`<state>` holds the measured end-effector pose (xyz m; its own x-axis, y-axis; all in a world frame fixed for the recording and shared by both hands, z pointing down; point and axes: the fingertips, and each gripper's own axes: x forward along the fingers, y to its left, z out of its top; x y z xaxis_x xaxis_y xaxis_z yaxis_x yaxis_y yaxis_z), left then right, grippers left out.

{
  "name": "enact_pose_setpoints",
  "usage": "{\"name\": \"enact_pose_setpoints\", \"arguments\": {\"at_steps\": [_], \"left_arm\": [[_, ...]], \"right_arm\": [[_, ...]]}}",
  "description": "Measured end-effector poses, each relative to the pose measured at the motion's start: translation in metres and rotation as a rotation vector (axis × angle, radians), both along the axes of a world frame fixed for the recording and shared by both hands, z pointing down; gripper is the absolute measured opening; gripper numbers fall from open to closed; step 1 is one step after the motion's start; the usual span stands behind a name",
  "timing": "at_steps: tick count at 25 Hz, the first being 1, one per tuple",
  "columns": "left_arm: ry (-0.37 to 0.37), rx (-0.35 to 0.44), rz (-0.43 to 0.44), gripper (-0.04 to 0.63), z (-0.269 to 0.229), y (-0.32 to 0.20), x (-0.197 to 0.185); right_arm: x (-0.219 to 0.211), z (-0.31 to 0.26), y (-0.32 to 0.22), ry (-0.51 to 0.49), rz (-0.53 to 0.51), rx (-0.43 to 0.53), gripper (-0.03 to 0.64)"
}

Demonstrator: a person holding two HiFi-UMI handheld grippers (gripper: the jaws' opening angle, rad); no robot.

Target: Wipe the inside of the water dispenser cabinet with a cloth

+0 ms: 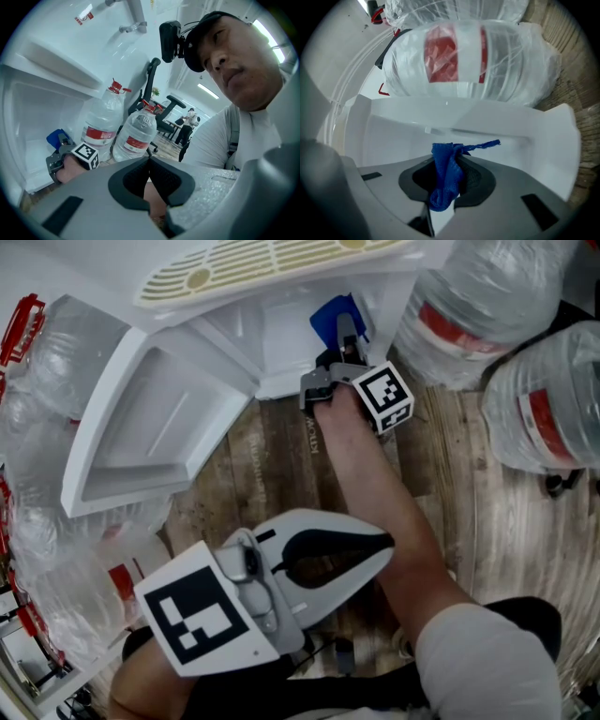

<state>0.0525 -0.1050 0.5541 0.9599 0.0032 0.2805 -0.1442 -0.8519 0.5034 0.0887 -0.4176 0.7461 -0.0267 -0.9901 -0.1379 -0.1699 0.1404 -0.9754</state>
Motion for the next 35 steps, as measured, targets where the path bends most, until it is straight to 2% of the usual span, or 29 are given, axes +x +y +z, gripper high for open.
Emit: {"name": "enact_pose_setpoints", "arguments": {"at_steps": [4,9,13,26,31,35], "left_arm": [[-0.011,-0.001,-0.003,-0.002,0.002,0.000,-0.002],[-0.003,0.013,0.004,-0.002,-0.001,0.000,0.000],[-0.004,0.009,-0.003,-0.002,0.000,-0.001,-0.004],[0.011,0.004,0.010,-0.002,0.000,-0.001,-0.002],[0.008,0.004,0.011,-0.002,0.000,0.000,-0.001],[0.009,0.010,0.014,-0.002,-0.001,0.000,0.000]], "right_arm": [[0.001,-0.005,-0.038,-0.028,0.010,0.001,0.077],[0.002,0.019,-0.067,-0.098,0.042,-0.064,0.077],[0.014,0.040,-0.059,-0.117,0.089,-0.104,0.077],[0.024,0.068,0.004,-0.220,0.113,-0.132,0.077],[0.014,0.055,0.004,-0.229,0.080,-0.094,0.077],[-0.003,0.045,-0.024,-0.247,0.013,-0.068,0.077]]}}
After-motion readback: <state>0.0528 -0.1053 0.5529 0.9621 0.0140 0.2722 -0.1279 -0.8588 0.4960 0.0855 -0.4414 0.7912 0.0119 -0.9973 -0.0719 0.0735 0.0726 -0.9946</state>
